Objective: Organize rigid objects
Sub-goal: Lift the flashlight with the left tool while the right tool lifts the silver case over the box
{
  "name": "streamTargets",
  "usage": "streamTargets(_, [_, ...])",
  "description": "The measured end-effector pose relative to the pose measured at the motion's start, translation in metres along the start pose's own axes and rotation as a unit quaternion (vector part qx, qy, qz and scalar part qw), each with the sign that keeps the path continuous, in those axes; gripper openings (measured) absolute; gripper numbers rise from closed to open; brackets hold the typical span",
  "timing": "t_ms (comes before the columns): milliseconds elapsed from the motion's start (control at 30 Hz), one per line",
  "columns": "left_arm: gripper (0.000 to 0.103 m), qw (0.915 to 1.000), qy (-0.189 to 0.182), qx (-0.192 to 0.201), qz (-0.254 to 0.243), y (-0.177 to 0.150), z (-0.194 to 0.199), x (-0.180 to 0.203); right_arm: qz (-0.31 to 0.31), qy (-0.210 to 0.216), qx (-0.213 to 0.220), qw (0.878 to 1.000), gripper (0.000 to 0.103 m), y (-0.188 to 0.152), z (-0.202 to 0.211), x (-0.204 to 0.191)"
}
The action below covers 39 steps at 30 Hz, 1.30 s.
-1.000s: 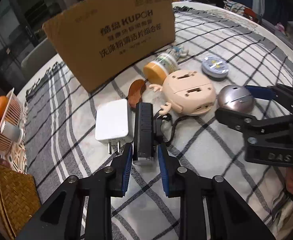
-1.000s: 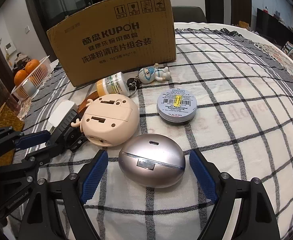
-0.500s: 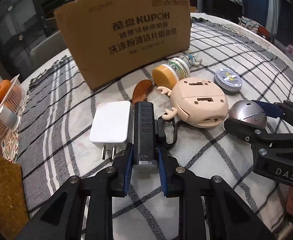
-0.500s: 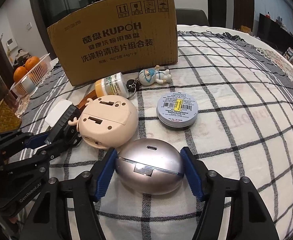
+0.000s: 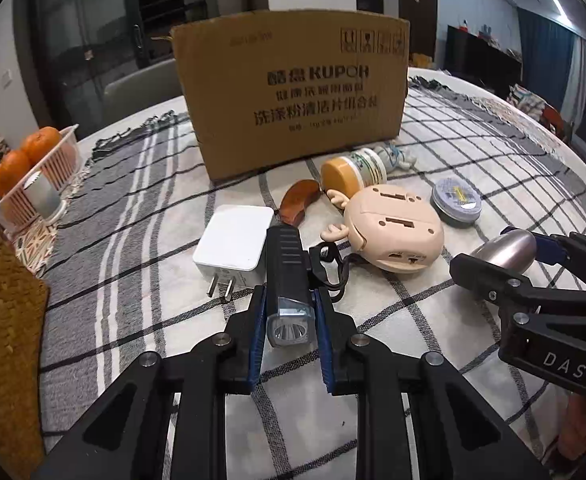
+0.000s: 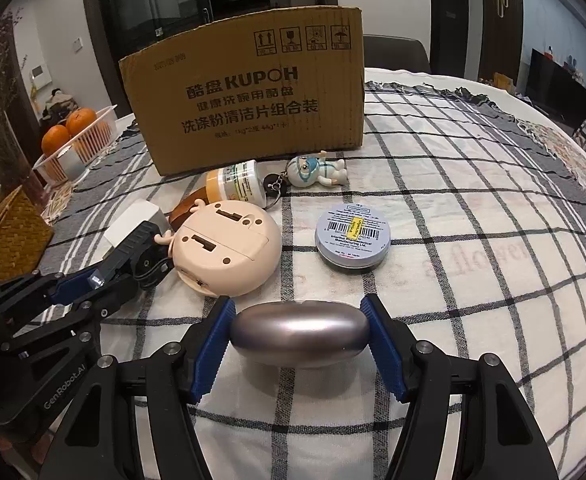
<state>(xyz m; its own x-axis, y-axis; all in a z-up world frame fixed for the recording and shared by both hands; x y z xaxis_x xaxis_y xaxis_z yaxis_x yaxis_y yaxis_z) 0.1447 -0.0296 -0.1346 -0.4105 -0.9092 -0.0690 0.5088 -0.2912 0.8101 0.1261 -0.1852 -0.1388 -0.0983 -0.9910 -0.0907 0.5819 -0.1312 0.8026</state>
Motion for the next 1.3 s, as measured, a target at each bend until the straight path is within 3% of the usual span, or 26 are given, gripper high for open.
streamTargets(300, [0.024, 0.9985, 0.035, 0.042, -0.008, 0.000, 0.025, 0.002, 0.019, 0.008, 0.031, 0.999, 0.066, 0.005, 0.019, -0.005])
streamTargets(700, [0.024, 0.9938, 0.067, 0.088, -0.006, 0.029, 0.053, 0.004, 0.038, 0.025, 0.087, 0.995, 0.066, 0.027, 0.046, -0.009])
streamTargets(933, [0.024, 0.9907, 0.066, 0.115, 0.033, 0.054, 0.069, 0.002, 0.035, 0.035, 0.119, 0.992, 0.066, 0.051, 0.060, -0.005])
streamTargets(1300, [0.024, 0.9844, 0.068, 0.155, 0.049, 0.088, 0.085, -0.007, 0.027, 0.042, 0.169, 0.984, 0.066, 0.089, 0.078, -0.006])
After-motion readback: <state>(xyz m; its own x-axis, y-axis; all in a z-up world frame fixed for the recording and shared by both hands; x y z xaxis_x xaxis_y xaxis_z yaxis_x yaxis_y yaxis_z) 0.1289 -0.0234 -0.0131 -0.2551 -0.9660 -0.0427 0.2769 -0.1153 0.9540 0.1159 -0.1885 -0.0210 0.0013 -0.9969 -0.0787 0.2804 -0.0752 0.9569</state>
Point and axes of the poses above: each gripper's, at about its wrist camera, not at the fingertips, and z roughly against the way its jaws point, x to its right, y to its top, the point moved 2 cm from there along -z, roughly the way its jaws point, and after that the axes turned 12 degrees about x, right-handed, at the moved point
